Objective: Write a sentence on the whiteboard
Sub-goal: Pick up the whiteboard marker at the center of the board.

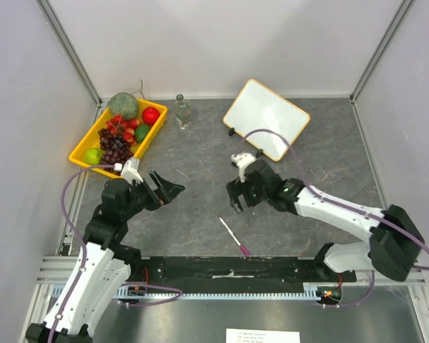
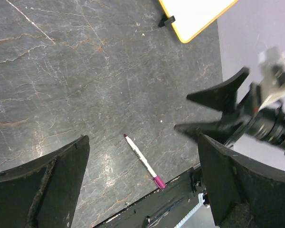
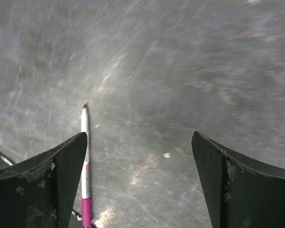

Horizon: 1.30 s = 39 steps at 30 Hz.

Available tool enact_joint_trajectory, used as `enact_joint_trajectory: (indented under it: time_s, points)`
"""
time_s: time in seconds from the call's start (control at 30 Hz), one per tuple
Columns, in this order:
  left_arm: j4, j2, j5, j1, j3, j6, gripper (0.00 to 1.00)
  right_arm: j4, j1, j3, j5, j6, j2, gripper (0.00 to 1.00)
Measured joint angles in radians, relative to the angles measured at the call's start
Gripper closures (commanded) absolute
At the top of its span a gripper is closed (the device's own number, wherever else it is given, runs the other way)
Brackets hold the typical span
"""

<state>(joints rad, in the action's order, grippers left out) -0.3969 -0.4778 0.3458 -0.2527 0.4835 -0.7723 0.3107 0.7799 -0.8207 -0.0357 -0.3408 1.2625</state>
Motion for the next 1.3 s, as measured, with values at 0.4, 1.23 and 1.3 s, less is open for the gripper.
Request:
enact_joint_trajectory:
  time_s: [0.4,1.23,1.3]
  points:
    - [-0.03,-0.364,-0.001,0.0,0.276,0.072,0.0,0.014,0.425,-0.04,-0.167,-0.08,0.349,0.56]
    - [-0.02,-0.342,0.095,-0.059,0.33,0.186,0.0,-0.122,0.029,-0.105,-0.198,-0.291,0.001,1.0]
    - [0.024,-0.377,0.105,-0.133,0.327,0.185,0.0,-0.161,-0.005,-0.102,-0.17,-0.325,-0.051,1.0]
